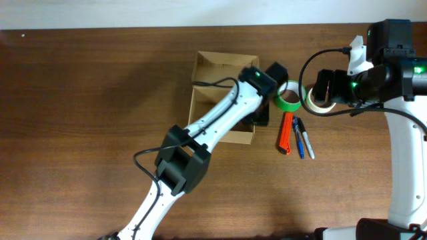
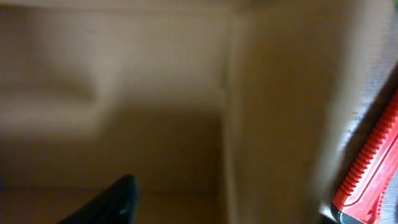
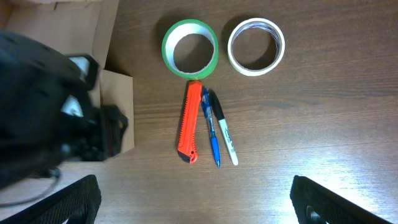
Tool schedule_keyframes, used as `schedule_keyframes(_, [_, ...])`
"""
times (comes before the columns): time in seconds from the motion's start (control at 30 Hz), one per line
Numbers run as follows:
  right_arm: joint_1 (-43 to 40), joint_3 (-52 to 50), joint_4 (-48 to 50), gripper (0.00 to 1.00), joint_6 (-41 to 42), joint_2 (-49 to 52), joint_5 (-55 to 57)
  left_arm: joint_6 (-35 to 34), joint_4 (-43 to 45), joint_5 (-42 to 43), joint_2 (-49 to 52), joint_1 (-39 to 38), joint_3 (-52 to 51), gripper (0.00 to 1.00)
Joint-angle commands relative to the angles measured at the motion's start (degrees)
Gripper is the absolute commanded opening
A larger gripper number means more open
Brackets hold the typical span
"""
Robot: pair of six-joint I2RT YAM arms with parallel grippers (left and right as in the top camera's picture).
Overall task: Pack container
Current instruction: 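Release the box and raise the left arm back up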
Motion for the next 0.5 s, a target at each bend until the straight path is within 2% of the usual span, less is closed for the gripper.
schedule_keyframes(0.0, [-0.2,0.8,0.1,0.99,0.4,0.2,0.7,2.1,-2.9,-2.5,-0.2,3.0,7.6,0.64])
schedule_keyframes(0.2, [-0.2,0.8,0.6,0.99,0.4,0.2,1.4,7.0,-12.5,-8.5,-0.2,6.8,26.4,0.69])
schedule_keyframes(0.37, [-0.2,0.8,0.7,0.99,0.4,0.2,1.4,10.9,-18.2,-7.6,-0.3,9.5,40.0,0.70])
schedule_keyframes(0.4, [-0.2,0.8,0.8,0.99,0.4,0.2,1.4,12.2,-18.2,-6.5,-0.8,9.8,41.6,0.84])
schedule_keyframes(0.47, [-0.2,0.8,0.7,0.99,0.4,0.2,2.4,12.5,-18.2,-6.6,-2.2,10.4,43.0,0.92])
